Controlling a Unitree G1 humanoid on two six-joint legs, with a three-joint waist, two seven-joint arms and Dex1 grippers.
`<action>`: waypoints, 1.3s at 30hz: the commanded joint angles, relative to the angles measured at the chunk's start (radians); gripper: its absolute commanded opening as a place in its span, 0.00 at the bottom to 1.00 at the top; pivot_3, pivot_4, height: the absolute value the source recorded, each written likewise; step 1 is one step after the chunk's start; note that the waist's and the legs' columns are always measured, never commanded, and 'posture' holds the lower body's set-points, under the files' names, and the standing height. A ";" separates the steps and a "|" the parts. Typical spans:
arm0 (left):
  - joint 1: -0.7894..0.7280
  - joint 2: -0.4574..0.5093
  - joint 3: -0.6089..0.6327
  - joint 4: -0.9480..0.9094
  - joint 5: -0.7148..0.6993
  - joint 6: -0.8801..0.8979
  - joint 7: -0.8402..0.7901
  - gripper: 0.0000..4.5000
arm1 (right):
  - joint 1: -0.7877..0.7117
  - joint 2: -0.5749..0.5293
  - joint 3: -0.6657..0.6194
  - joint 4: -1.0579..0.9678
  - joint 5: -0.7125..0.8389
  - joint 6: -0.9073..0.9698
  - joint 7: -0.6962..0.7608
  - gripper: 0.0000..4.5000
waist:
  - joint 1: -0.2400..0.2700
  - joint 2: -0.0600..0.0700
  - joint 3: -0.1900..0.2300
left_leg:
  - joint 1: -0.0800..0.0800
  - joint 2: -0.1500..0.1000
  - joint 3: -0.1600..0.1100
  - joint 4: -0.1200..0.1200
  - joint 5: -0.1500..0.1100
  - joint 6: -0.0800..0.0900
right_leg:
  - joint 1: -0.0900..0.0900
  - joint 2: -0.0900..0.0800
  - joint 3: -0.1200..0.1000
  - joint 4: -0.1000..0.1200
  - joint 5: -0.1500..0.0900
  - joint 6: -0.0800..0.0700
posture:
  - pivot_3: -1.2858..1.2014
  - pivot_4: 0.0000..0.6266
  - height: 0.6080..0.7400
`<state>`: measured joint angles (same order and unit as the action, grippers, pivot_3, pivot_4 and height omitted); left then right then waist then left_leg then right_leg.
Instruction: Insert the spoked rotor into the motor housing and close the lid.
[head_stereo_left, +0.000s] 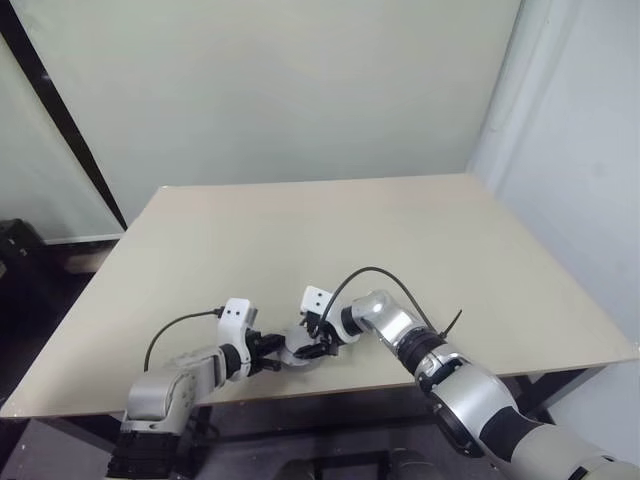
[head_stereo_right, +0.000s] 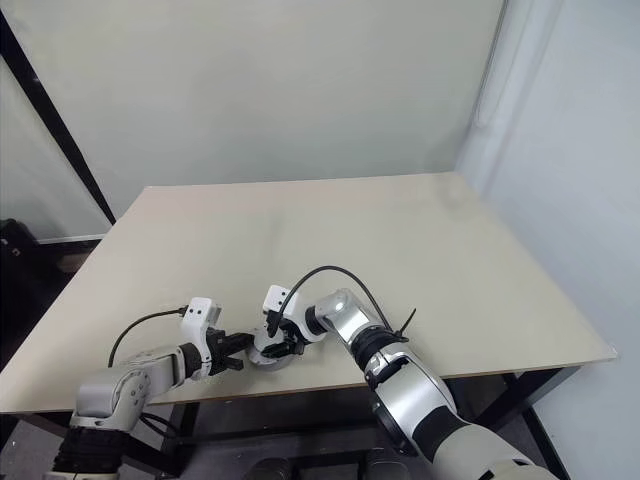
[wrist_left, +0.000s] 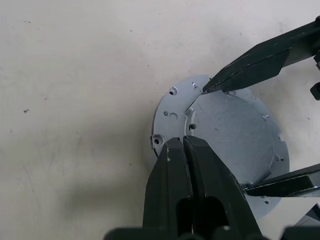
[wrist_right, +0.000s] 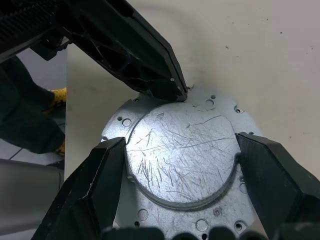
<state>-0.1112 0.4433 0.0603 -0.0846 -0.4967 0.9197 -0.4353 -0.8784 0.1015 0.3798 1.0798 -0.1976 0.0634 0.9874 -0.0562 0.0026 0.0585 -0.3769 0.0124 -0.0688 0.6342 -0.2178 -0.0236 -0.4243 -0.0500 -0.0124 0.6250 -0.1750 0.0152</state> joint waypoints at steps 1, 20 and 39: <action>-0.008 -0.001 -0.007 0.015 0.024 0.014 0.011 0.00 | 0.007 -0.015 0.004 0.010 -0.023 -0.003 -0.046 0.73 | 0.000 0.000 0.000 | 0.000 0.000 0.000 0.000 0.000 0.000 | 0.000 0.000 0.000 0.000 0.000 0.000 | 0.52 0.00 1.00; -0.034 -0.013 -0.007 0.029 0.040 0.030 0.026 0.00 | -0.047 0.025 -0.232 -0.019 0.201 0.140 -0.035 1.00 | 0.000 0.000 0.000 | -0.001 0.000 -0.001 -0.001 0.000 0.000 | 0.000 0.000 -0.001 -0.001 0.000 0.000 | 0.52 0.00 1.00; -0.042 -0.032 -0.020 -0.005 0.035 0.037 0.031 0.00 | -0.049 -0.096 -0.542 -0.068 0.475 0.885 -0.285 1.00 | 0.005 0.000 0.000 | -0.002 -0.003 -0.001 -0.005 0.000 0.005 | -0.001 0.000 0.002 -0.001 0.000 0.000 | 0.52 0.00 1.00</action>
<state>-0.1542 0.4165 0.0561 -0.0778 -0.4785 0.9426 -0.4125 -0.9227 0.0032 -0.1490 1.0439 0.2485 0.9171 0.7128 -0.0509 0.0022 0.0584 -0.3789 0.0099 -0.0695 0.6299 -0.2175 -0.0184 -0.4254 -0.0500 -0.0103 0.6243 -0.1750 0.0152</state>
